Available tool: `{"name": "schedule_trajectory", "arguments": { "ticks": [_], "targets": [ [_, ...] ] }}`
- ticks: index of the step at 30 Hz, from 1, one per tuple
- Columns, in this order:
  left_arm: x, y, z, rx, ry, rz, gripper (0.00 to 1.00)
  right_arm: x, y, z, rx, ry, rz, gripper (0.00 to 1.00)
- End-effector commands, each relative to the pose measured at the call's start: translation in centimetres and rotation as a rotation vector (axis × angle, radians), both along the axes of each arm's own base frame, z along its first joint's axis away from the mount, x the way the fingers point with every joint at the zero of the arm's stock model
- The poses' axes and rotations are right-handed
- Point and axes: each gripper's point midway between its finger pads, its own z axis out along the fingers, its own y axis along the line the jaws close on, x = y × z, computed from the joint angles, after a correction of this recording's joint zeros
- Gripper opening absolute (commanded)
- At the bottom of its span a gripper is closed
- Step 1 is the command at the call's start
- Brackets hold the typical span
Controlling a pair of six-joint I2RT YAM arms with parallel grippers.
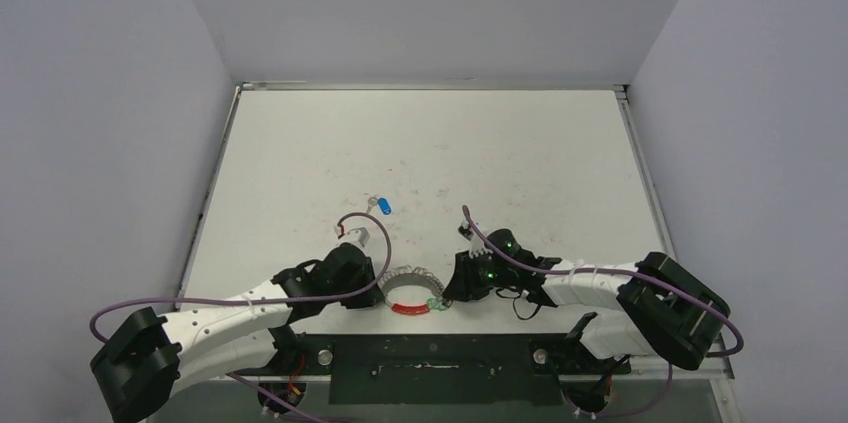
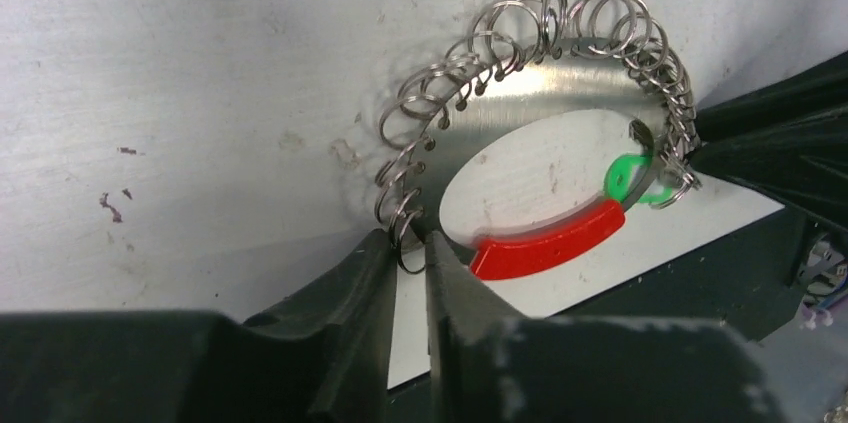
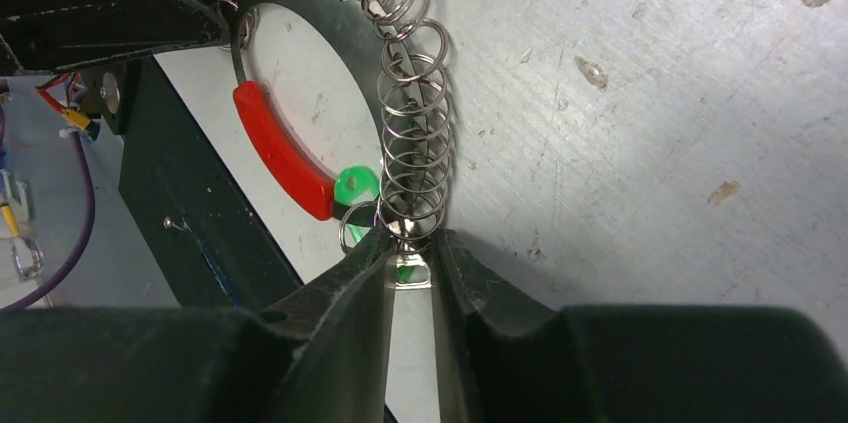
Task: Put the keys on the keyring
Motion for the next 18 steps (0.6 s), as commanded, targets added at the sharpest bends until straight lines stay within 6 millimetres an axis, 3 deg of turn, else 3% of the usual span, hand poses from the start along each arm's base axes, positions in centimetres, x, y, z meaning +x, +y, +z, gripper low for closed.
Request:
{"name": "schedule_trajectory", "arguments": {
  "ticks": [1,5,11,15,18],
  "targets": [
    [2.7,-0.8,1.4,0.005,-0.074,0.031,0.12,1.5,2.2,2.0,0.082,-0.049,0.0,0.18],
    [5.0,-0.5,2.4,0.027,-0.108,0.039,0.01,1.3,2.8,2.2,0.113,-0.035,0.012,0.1],
    [8.7,0.3,4.1,0.058,-0.165,0.014,0.0,1.8,3.4,3.0,0.143,-0.044,0.001,0.03],
    [9.7,0.8,5.0,0.097,-0.17,-0.021,0.27,2.3,2.9,3.2,0.097,-0.073,-0.009,0.11],
    [9.7,1.0,5.7,0.1,-0.184,-0.03,0.36,3.0,2.2,3.4,0.042,-0.122,-0.014,0.21]
  ]
}}
